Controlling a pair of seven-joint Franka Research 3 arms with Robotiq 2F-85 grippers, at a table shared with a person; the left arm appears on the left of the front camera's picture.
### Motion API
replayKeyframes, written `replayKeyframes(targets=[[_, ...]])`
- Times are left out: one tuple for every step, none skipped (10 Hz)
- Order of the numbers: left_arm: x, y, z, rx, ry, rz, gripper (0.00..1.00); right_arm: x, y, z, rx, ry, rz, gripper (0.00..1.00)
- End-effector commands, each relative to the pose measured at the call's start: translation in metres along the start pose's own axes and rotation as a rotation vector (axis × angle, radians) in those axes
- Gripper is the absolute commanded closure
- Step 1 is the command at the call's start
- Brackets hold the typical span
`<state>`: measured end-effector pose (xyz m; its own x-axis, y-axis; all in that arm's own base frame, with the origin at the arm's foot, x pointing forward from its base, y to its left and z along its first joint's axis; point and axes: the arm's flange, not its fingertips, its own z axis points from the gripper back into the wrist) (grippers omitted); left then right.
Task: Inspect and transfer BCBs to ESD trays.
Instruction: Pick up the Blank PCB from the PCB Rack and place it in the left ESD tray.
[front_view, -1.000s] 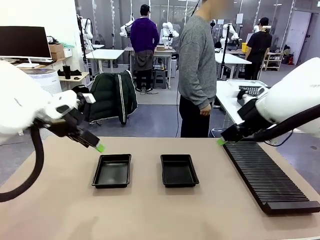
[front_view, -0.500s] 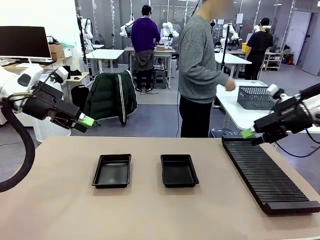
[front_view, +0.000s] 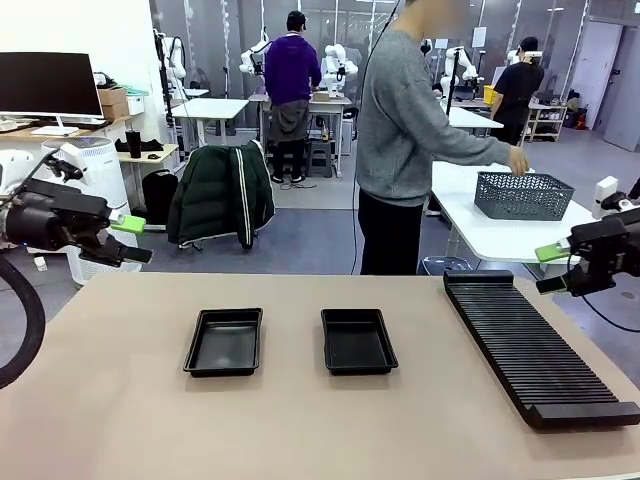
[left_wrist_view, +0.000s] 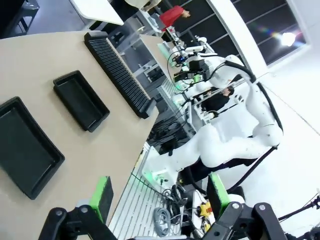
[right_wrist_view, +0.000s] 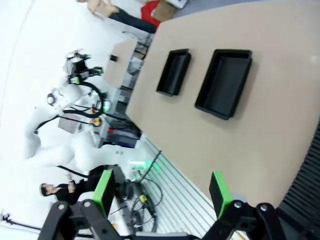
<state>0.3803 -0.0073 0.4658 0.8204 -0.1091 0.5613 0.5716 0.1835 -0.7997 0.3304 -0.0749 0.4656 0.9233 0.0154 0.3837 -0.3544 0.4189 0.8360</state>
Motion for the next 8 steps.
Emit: replayKeyframes(targets=[[0.003,0.002,0.007,-0.031,-0.006,0.018,0.00,0.014,-0.023,0.014,0.121,0.005,-0.015,0.00],[0.000,0.005,0.013,-0.067,-0.020,0.038,0.00,0.017,-0.029,0.019,0.154,-0.010,-0.034,0.00],[-0.003,0.012,0.022,-0.105,-0.068,0.062,0.00,0.019,-0.036,0.023,0.170,-0.029,-0.065,0.00],[-0.005,0.017,0.026,-0.139,-0.091,0.070,0.00,0.022,-0.042,0.026,0.174,-0.037,-0.093,0.00],[-0.006,0.020,0.027,-0.159,-0.102,0.081,0.00,0.024,-0.047,0.029,0.179,-0.045,-0.117,0.00],[-0.006,0.021,0.028,-0.161,-0.104,0.083,0.00,0.024,-0.047,0.030,0.172,-0.062,-0.106,0.00],[-0.010,0.015,0.028,-0.118,-0.067,0.092,0.00,0.016,-0.046,0.028,0.175,-0.035,-0.108,0.00],[-0.010,0.015,0.028,-0.118,-0.067,0.092,0.00,0.016,-0.046,0.028,0.175,-0.035,-0.108,0.00]])
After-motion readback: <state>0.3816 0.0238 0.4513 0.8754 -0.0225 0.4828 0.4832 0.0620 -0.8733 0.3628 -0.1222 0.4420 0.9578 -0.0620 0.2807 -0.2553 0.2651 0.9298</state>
